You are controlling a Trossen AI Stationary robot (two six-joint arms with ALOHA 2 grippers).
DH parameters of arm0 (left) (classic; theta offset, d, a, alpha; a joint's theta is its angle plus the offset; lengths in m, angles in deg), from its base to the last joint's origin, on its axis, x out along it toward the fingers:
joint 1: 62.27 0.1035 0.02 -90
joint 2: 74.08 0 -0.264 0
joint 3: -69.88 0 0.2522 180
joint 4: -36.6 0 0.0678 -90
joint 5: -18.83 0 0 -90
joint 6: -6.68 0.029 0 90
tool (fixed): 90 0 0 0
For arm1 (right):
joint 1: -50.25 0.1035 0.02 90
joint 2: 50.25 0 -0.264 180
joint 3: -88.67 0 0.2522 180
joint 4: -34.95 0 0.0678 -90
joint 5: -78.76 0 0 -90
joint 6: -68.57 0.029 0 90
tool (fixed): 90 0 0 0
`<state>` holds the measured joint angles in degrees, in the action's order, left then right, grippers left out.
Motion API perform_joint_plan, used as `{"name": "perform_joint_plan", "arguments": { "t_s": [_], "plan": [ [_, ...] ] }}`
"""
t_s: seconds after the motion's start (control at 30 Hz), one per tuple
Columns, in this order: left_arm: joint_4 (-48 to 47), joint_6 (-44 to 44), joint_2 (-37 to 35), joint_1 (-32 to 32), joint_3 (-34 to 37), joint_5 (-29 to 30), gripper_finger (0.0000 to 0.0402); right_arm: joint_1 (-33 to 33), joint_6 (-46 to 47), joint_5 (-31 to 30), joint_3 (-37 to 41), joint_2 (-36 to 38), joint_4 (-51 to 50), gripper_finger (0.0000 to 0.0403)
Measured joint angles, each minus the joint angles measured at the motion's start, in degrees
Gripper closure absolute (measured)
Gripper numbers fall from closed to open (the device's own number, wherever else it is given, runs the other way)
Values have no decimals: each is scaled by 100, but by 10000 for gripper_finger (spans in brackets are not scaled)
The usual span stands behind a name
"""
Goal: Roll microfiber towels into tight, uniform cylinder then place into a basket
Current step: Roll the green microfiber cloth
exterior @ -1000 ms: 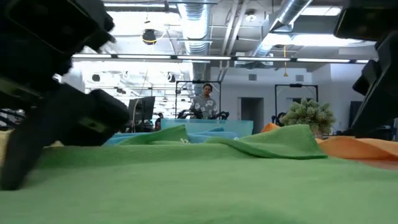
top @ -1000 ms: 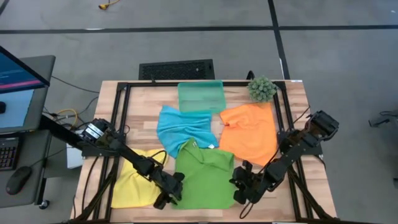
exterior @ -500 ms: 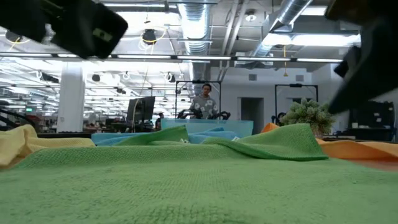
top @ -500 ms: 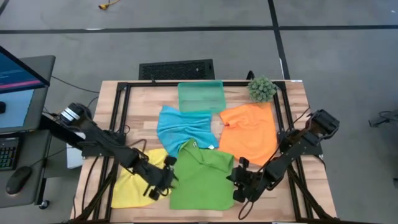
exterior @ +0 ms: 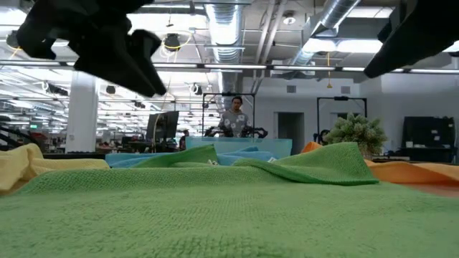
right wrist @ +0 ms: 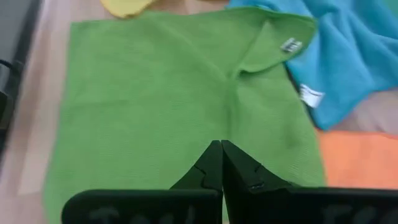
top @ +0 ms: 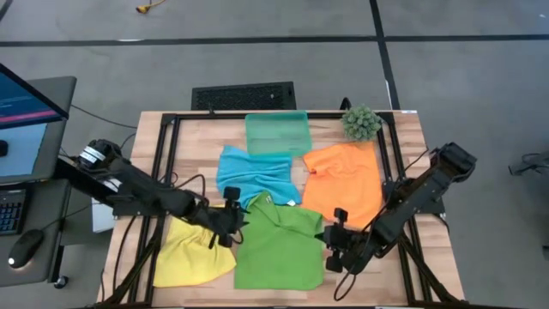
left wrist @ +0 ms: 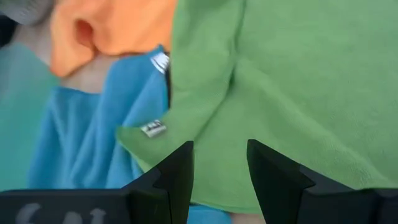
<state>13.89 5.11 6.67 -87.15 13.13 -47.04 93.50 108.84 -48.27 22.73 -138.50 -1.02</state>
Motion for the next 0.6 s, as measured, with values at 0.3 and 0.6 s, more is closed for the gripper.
{"name": "perform_joint_plan", "arguments": {
  "t_s": [0.3, 0.6],
  "plan": [
    [902, 162, 0, 782, 275, -143, 260, -243, -26, -335, 2, -24, -632, 377],
    [1016, -144, 0, 1693, 275, -863, 260, -822, -24, 243, 0, -22, -433, 363]
  ]
}}
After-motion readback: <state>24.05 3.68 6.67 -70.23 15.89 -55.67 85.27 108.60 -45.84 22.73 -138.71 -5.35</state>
